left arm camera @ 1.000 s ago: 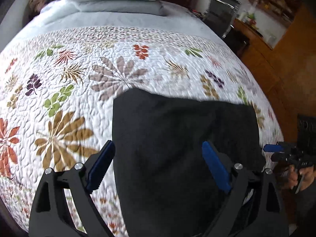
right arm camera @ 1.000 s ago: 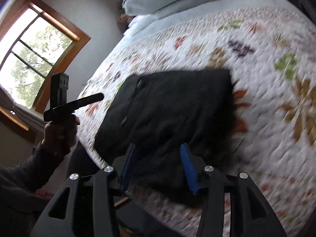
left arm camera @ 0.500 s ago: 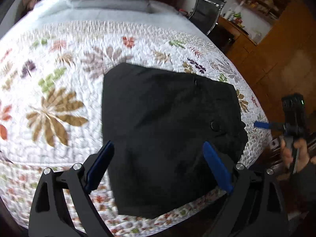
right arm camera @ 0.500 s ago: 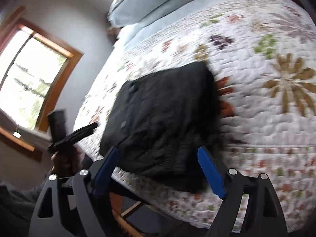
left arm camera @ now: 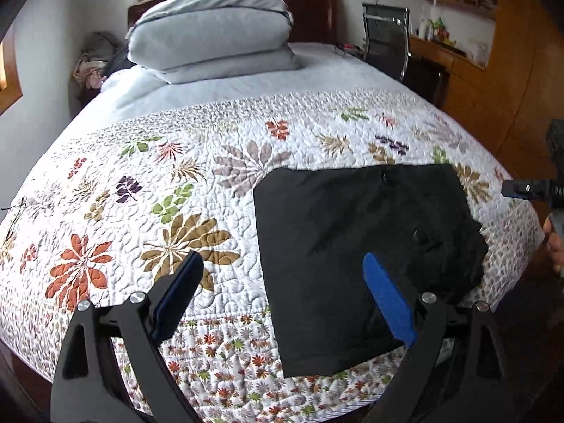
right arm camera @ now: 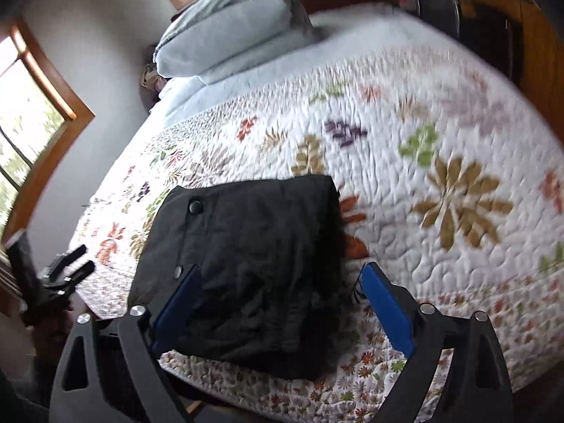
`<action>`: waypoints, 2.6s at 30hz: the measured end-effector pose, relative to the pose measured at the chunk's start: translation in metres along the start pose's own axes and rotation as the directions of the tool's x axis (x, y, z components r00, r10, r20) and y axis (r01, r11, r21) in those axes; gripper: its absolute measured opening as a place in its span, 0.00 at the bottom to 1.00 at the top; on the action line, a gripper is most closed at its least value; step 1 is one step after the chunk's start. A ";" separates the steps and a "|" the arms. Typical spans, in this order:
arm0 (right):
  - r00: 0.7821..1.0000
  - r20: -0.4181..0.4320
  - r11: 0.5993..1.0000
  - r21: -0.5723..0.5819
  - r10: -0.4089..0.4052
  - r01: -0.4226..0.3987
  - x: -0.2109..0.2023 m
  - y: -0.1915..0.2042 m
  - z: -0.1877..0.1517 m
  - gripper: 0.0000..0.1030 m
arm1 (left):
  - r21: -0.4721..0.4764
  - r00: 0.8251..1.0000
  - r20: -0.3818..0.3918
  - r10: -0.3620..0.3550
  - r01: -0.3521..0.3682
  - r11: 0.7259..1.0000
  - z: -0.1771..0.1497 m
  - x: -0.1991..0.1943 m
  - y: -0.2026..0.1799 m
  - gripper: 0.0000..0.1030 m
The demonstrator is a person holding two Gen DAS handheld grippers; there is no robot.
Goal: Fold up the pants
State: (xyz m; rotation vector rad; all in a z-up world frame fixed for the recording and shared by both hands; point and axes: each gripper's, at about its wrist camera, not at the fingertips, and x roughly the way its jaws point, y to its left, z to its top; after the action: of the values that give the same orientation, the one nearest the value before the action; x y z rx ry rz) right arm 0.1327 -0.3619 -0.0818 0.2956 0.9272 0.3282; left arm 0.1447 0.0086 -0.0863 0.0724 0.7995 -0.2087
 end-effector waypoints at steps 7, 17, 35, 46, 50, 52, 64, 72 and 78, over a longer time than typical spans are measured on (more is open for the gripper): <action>1.000 -0.023 0.999 -0.037 0.010 -0.011 -0.003 0.014 0.001 0.95 | 0.026 1.000 0.027 -0.003 0.002 1.000 0.000 -0.026 -0.014 0.91; 0.987 -0.161 0.999 -0.009 0.031 -0.033 0.040 -0.034 0.002 0.95 | 0.033 0.991 -0.131 -0.024 0.028 0.999 -0.001 0.035 0.014 0.92; 0.801 -0.281 0.829 0.371 0.529 -0.418 0.119 -0.109 0.002 0.96 | -0.531 0.694 -0.249 -0.675 0.485 0.695 -0.015 0.169 0.104 0.92; 0.753 -0.312 0.805 0.363 0.579 -0.469 0.141 -0.091 -0.005 0.96 | -0.536 0.576 -0.268 -0.772 0.577 0.616 -0.020 0.192 0.074 0.92; 0.729 -0.306 0.780 0.383 0.612 -0.495 0.145 -0.090 -0.004 0.97 | -0.541 0.569 -0.267 -0.778 0.579 0.610 -0.020 0.194 0.067 0.90; 0.725 -0.315 0.782 0.376 0.612 -0.497 0.148 -0.086 -0.003 0.97 | -0.547 0.567 -0.259 -0.782 0.581 0.603 -0.020 0.196 0.065 0.88; 0.750 -0.318 0.813 0.284 0.580 -0.508 0.139 -0.067 0.002 0.38 | -0.607 0.601 -0.198 -0.774 0.545 0.578 -0.021 0.188 0.073 0.40; 0.773 -0.308 0.832 0.232 0.555 -0.504 0.117 -0.044 0.017 0.34 | -0.606 0.611 -0.170 -0.773 0.554 0.571 -0.019 0.183 0.081 0.24; 0.775 -0.315 0.837 0.203 0.547 -0.508 0.115 -0.027 0.028 0.34 | -0.594 0.617 -0.150 -0.772 0.568 0.569 -0.012 0.173 0.093 0.22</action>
State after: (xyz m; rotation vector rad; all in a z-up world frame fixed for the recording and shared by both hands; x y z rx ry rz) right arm 0.2238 -0.3433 -0.1600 0.6154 1.2215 0.8831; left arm 0.2731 0.0734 -0.2198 -0.7461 1.2540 -0.7571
